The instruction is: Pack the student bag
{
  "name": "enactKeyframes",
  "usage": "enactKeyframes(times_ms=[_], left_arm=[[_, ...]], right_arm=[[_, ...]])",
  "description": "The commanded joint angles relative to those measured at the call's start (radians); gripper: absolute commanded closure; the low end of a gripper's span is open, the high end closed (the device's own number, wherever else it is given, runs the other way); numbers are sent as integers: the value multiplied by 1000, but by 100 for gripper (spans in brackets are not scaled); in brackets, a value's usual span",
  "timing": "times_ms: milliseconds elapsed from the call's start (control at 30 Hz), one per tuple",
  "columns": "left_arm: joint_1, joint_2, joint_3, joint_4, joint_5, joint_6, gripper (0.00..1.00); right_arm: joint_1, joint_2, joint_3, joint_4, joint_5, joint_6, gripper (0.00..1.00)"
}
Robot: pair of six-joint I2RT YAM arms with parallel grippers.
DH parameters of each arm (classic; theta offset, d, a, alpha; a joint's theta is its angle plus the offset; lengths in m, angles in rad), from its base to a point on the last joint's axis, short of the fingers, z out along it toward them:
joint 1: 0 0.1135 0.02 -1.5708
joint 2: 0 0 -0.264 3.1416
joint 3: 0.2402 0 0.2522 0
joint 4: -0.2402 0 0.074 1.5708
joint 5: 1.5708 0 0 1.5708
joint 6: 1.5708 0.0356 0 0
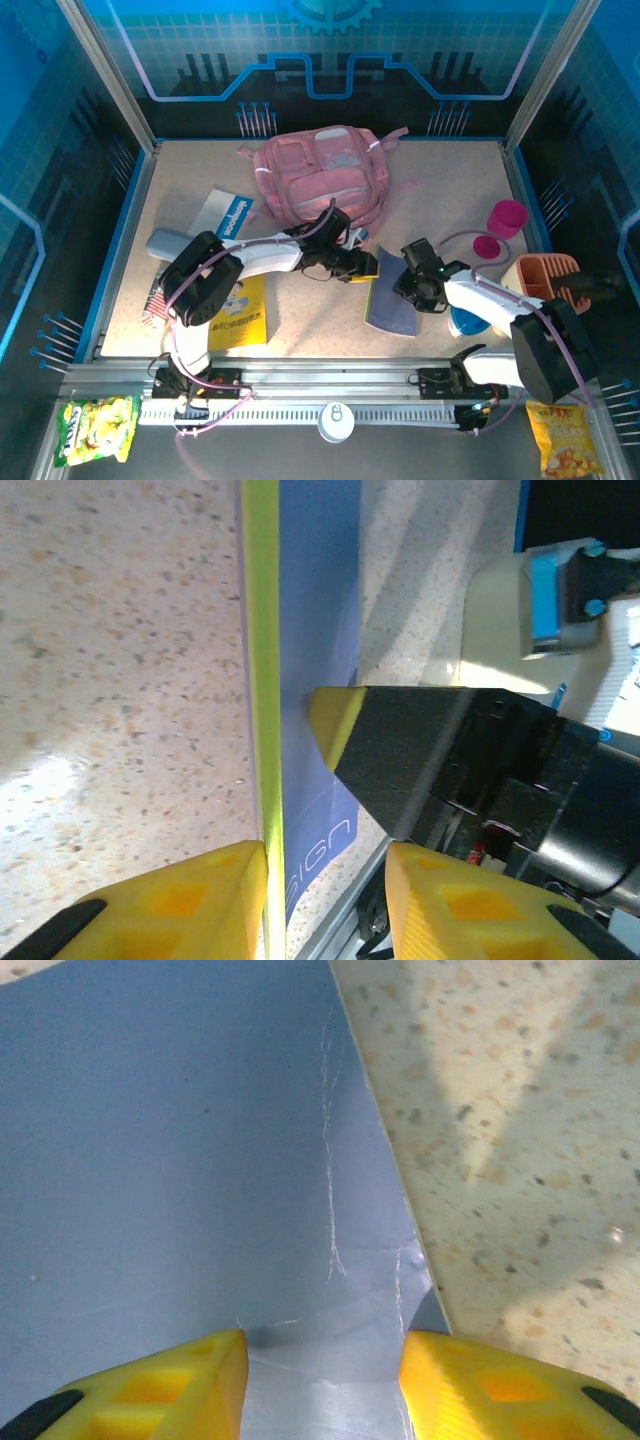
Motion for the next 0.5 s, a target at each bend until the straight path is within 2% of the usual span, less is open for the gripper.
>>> enactKeyframes(times_ms=[0,200,400,467], left_arm=[[-8,12,4,-8,2,48,63],[9,-15,-25,-36,-63,51,63],[32,-32,-73,-59,-155,14,54],[38,-28,-84,-48,-154,4,54]], right_arm=[[2,87,-9,126,-125,-27,53],[3,167,56,156,-150,-63,53],[2,208,83,143,-136,-80,53],[-3,219,82,142,-135,-81,53]])
